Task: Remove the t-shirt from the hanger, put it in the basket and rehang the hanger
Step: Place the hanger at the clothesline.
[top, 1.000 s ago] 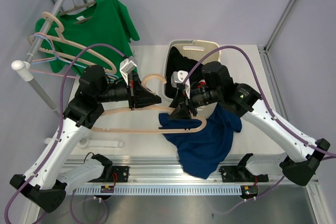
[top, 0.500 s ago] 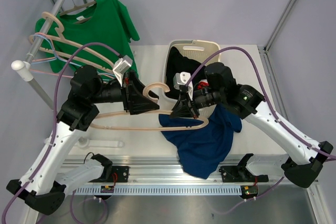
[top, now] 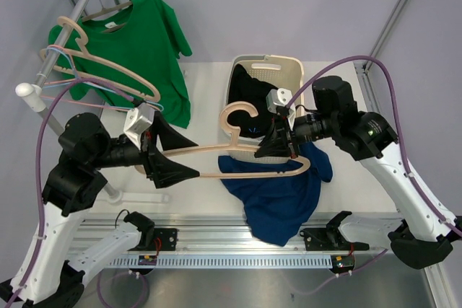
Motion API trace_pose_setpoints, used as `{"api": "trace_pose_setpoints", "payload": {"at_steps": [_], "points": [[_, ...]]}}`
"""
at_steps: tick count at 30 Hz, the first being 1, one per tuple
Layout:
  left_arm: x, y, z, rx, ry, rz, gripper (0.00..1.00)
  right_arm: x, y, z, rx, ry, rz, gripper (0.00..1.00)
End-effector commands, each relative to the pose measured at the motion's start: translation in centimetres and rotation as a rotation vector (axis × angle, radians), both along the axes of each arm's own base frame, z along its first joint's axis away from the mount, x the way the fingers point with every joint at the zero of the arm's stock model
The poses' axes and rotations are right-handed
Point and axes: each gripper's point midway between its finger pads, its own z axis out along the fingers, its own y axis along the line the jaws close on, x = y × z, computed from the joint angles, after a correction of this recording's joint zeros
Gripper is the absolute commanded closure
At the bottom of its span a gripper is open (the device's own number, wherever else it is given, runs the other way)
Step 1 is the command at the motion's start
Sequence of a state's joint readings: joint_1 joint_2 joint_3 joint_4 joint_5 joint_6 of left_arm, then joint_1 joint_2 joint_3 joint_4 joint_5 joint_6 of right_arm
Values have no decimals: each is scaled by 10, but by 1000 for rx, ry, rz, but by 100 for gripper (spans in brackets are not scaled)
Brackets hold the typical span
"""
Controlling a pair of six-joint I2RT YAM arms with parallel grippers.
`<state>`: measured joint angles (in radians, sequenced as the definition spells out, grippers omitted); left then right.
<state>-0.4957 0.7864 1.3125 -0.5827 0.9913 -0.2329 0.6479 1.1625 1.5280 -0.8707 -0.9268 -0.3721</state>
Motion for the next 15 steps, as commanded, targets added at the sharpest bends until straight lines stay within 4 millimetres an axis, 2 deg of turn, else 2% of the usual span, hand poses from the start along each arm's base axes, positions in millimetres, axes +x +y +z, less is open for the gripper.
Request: {"api": "trace_pose_setpoints", "payload": {"at_steps": [1, 7, 15], "points": [[-10, 11, -3, 30, -41, 31, 27, -2, -7, 12, 16, 4, 4, 100], [10, 20, -29, 115, -22, 166, 27, -11, -13, 15, 26, -5, 10, 100], [3, 26, -38, 125, -26, 185, 28, -29, -25, 21, 47, -54, 32, 100]]}}
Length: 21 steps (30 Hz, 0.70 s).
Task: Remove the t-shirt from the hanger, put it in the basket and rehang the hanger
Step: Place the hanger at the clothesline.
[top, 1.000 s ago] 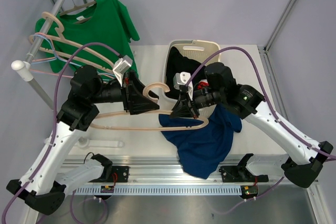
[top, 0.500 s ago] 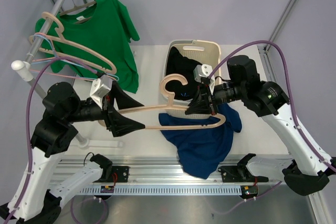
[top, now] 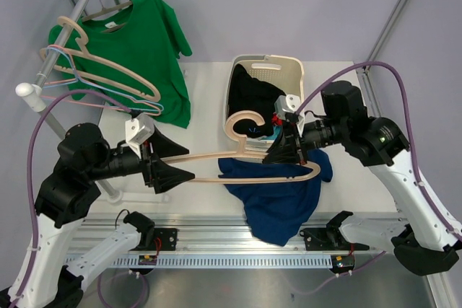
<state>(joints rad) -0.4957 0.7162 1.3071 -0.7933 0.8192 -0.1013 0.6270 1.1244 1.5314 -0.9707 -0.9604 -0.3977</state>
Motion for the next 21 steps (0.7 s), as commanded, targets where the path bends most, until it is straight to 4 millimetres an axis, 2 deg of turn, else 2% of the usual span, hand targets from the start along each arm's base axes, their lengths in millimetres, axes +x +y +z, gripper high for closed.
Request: {"api": "trace_pose_setpoints", "payload": {"at_steps": [1, 5, 6, 8, 9, 10, 12, 15, 16, 17, 19, 20, 21], "points": [[-2, 6, -7, 16, -13, 27, 29, -12, -10, 23, 69, -83, 10, 100], [-4, 4, -14, 20, 18, 11, 42, -18, -11, 25, 88, -89, 28, 100], [-4, 4, -15, 22, 22, 8, 57, -19, -11, 25, 90, -91, 30, 100], [-5, 3, -17, 24, 29, -6, 76, -18, -11, 25, 94, -97, 26, 100], [-5, 3, -16, 22, 25, -5, 95, -17, -11, 23, 91, -95, 22, 100], [-4, 4, -15, 21, 23, 6, 100, -16, -10, 22, 89, -89, 17, 100], [-3, 4, -12, 17, 29, 22, 100, -9, -8, 21, 85, -79, -10, 100], [-3, 7, 4, -11, 22, 54, 100, 8, -4, 21, 74, -63, -96, 97], [-2, 8, 9, -20, 18, 67, 100, 16, -2, 25, 85, -70, -131, 89], [0, 9, 14, -30, 13, 87, 100, 22, -2, 27, 85, -65, -166, 56], [9, 12, 31, -75, -5, 155, 100, 34, 0, 33, 96, -48, -238, 36], [13, 12, 39, -98, 1, 186, 100, 39, -2, 36, 102, -48, -279, 14], [20, 15, 46, -115, -2, 229, 100, 40, -4, 41, 120, -27, -323, 4]]}}
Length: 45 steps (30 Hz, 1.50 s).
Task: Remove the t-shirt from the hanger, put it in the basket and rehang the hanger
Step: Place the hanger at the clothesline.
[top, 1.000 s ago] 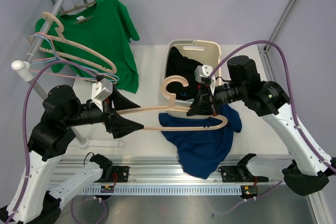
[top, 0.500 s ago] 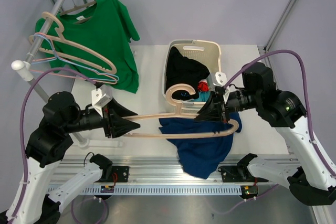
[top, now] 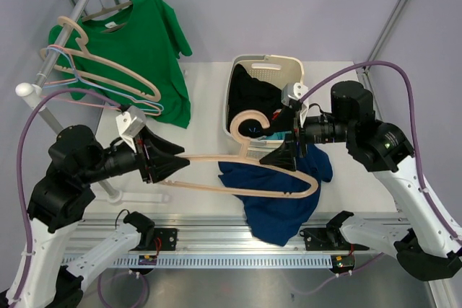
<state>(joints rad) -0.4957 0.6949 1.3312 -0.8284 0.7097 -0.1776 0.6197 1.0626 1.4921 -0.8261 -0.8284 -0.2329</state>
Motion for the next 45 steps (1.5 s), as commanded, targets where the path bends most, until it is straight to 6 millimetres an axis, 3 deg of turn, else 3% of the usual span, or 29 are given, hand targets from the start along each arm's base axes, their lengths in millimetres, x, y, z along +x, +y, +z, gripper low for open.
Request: {"api": "trace_pose_setpoints", "payload": {"at_steps": [1, 2, 5, 13, 18, 20, 21, 22, 24, 25, 27, 32, 35, 38, 40, 41, 44, 45], "points": [[30, 10, 47, -105, -60, 203, 100, 27, -3, 35, 102, -31, -200, 1], [38, 12, 59, -118, -62, 238, 100, 38, -15, 43, 122, -51, -317, 0], [62, 14, 74, -151, -54, 341, 100, 44, -39, 69, 219, -32, -516, 1], [122, 12, 95, -197, -96, 507, 100, 14, -77, 107, 421, -74, -612, 0], [152, 32, 127, -261, -200, 711, 100, 6, -75, 107, 488, -34, -585, 1], [157, 27, 134, -275, -227, 735, 100, 9, -72, 100, 478, -17, -583, 0], [166, 34, 134, -273, -233, 812, 100, 10, -71, 97, 474, -15, -582, 0], [172, 22, 132, -254, -231, 811, 100, 11, -70, 95, 472, -17, -584, 0], [186, 26, 128, -206, -249, 915, 100, 17, -70, 88, 457, -24, -601, 0], [193, 14, 120, -161, -250, 915, 100, 19, -70, 84, 448, -24, -607, 0], [200, 11, 115, -150, -254, 949, 100, 25, -71, 77, 423, -31, -633, 1], [206, 16, 107, -111, -291, 1082, 100, 26, -69, 76, 420, -19, -627, 1], [204, 33, 109, -84, -310, 1204, 100, 22, -68, 77, 428, -20, -611, 1], [202, 36, 111, -109, -312, 1215, 100, 20, -70, 77, 437, -29, -611, 0], [197, 26, 110, -146, -310, 1136, 100, 23, -69, 74, 441, -33, -615, 1], [192, 4, 112, -171, -318, 1002, 100, 24, -68, 76, 451, -36, -612, 1], [166, -26, 109, -218, -279, 761, 100, 28, -57, 77, 433, -73, -561, 1], [156, -28, 109, -235, -264, 714, 100, 29, -54, 79, 428, -91, -544, 0]]}}
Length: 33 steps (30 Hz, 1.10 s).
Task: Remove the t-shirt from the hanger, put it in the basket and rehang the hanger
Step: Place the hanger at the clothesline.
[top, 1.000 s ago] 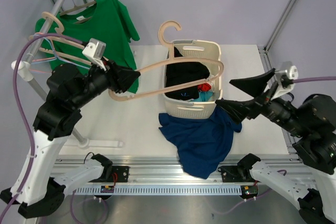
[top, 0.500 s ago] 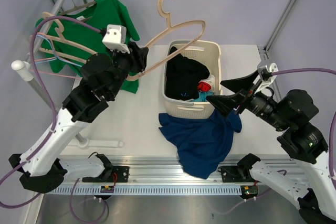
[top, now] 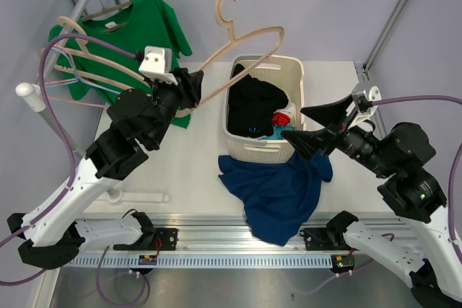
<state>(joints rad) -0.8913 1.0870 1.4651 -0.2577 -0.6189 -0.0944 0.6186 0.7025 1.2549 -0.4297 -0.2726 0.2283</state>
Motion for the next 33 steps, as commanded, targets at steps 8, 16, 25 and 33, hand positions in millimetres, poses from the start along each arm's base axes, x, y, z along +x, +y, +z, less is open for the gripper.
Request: {"api": "trace_pose_setpoints", "payload": {"at_steps": [8, 16, 25, 33], "points": [[-97, -27, 18, -153, -30, -538, 100, 55, 14, 18, -261, -459, -82, 0], [-119, -20, -9, -98, 47, -605, 100, 69, 43, 16, -415, -568, 50, 2], [-129, -16, -16, -69, 68, -635, 100, -24, 37, 46, -309, -575, 343, 12], [-146, -18, -17, -82, 69, -713, 100, -16, 55, 78, -125, -335, 379, 17]]}}
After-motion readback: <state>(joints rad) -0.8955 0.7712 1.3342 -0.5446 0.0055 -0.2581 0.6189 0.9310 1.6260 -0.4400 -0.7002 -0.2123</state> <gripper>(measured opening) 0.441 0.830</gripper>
